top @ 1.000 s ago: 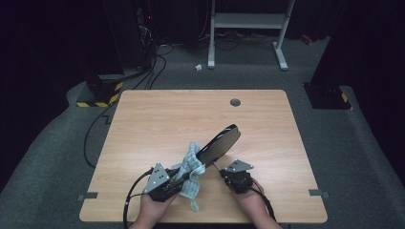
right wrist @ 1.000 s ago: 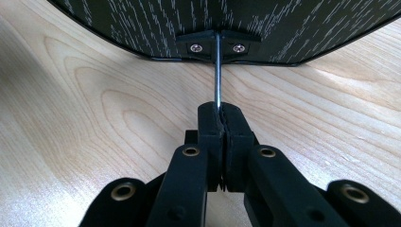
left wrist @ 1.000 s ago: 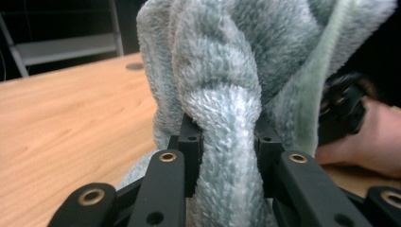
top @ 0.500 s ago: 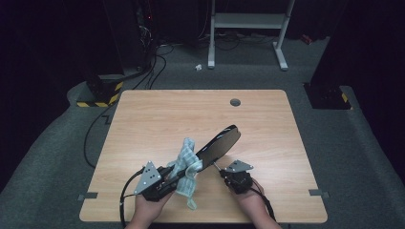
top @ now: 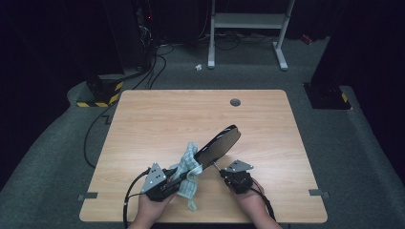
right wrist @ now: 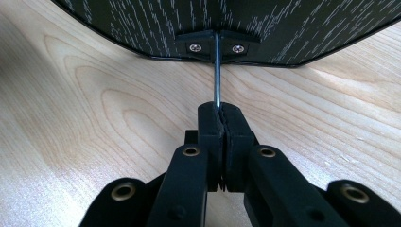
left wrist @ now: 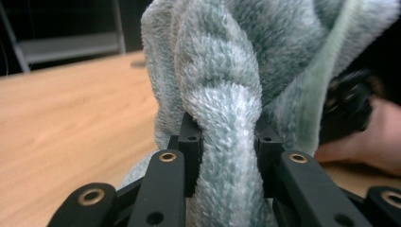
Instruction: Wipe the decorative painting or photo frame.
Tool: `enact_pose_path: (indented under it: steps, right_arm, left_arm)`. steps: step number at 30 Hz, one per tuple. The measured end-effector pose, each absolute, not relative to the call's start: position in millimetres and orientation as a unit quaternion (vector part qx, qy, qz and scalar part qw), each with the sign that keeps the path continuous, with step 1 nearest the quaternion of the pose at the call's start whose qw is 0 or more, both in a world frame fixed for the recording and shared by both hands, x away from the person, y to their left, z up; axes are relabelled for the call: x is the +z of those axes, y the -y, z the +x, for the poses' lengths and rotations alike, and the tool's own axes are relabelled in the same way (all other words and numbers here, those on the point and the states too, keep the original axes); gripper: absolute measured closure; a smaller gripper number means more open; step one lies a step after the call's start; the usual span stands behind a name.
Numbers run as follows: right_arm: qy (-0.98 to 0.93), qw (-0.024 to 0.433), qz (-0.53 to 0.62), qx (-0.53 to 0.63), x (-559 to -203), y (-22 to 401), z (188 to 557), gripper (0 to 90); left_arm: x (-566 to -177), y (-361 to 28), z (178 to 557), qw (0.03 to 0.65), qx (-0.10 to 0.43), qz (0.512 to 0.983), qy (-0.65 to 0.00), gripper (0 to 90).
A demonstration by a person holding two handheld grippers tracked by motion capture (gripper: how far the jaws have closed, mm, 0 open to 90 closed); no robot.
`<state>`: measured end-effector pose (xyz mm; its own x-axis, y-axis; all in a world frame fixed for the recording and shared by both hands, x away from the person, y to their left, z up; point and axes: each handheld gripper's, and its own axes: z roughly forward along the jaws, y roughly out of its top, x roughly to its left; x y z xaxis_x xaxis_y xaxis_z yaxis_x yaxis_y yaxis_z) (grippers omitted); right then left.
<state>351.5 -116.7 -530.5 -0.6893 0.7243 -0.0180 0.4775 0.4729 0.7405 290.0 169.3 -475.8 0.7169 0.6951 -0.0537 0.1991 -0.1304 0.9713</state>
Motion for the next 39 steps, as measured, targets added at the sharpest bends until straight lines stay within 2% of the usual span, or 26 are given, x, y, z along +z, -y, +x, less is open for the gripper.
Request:
enact_pose_path:
  steps: [5,13,22,39]
  right_arm:
    - [-0.842,0.167,0.357,0.369,-530.5,116.8,351.6,87.7]
    - [-0.842,0.168,0.357,0.369,-530.5,116.7,351.4,87.8]
    - [-0.841,0.166,0.358,0.369,-530.5,117.1,351.8,87.8]
    - [-0.841,0.163,0.36,0.37,-530.4,117.7,352.4,87.8]
  left_arm:
    - [-469.3,-173.3,290.0,0.59,0.216,0.713,-0.311,71.6]
    - [-496.7,-166.4,307.7,0.552,0.18,0.74,-0.34,71.6]
    - [-481.1,-175.7,303.5,0.584,0.187,0.717,-0.331,71.4]
    - [-523.6,-165.2,331.6,0.482,0.14,0.769,-0.396,71.4]
